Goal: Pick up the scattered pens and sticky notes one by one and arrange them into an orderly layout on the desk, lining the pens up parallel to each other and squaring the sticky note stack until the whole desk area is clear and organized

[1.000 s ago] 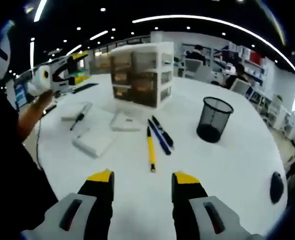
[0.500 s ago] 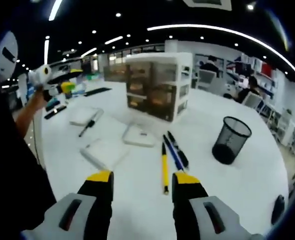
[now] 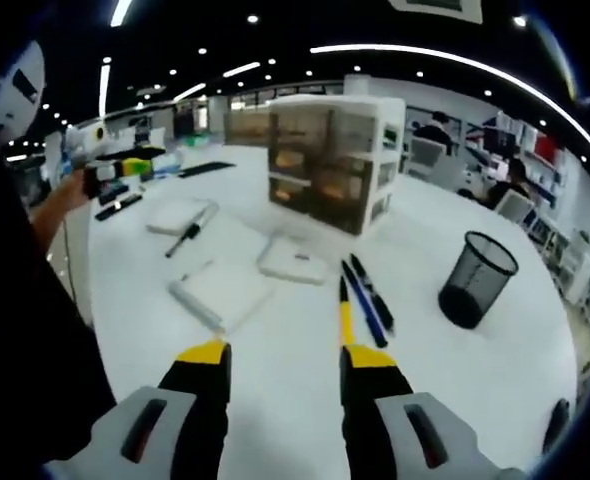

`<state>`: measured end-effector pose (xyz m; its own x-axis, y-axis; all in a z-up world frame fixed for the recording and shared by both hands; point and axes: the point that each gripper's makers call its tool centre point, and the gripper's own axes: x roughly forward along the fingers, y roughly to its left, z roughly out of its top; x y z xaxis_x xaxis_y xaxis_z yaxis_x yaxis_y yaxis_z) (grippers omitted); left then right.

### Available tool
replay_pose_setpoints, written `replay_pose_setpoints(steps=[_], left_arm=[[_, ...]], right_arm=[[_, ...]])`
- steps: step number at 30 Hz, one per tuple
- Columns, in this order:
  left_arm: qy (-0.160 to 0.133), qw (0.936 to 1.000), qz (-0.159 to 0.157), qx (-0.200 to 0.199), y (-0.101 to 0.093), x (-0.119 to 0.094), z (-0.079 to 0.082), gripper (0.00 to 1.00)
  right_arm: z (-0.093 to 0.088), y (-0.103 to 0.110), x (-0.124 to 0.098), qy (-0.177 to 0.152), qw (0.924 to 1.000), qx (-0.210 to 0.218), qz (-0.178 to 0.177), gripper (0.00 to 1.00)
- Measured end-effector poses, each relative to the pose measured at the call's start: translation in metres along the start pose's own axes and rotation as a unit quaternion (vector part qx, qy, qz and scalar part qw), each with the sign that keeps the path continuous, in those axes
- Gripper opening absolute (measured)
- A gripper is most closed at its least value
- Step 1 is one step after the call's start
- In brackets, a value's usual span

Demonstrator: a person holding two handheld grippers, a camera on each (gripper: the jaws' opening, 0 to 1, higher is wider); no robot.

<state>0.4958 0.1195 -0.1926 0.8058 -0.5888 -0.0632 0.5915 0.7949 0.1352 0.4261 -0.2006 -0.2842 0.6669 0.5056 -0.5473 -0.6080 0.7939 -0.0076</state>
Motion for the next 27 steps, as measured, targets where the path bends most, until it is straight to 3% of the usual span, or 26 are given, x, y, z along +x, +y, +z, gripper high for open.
replay_pose_setpoints(steps=[7, 12, 16, 21, 27], left_arm=[[0.018, 0.9997, -0.009, -0.010, -0.011, -0.001, -0.014, 0.48], [0.022, 0.9995, -0.007, -0.023, -0.016, -0.005, -0.024, 0.47], [0.015, 0.9987, -0.005, -0.048, -0.015, -0.005, -0.025, 0.46], [0.012, 0.9988, 0.005, -0.048, -0.009, -0.003, -0.023, 0.44], [0.022, 0.9984, -0.002, -0.052, -0.012, -0.002, -0.030, 0.43]], right_arm=[[0.002, 0.022, 0.017, 0.004, 0.9995, -0.019, 0.026, 0.38], [0.002, 0.044, 0.034, -0.001, 0.9984, -0.037, 0.043, 0.27], [0.001, 0.059, 0.046, -0.019, 0.9983, -0.027, 0.048, 0.20], [-0.004, 0.065, 0.051, -0.030, 0.9989, -0.013, 0.033, 0.14], [-0.009, 0.066, 0.055, -0.050, 0.9970, 0.051, 0.029, 0.06]])
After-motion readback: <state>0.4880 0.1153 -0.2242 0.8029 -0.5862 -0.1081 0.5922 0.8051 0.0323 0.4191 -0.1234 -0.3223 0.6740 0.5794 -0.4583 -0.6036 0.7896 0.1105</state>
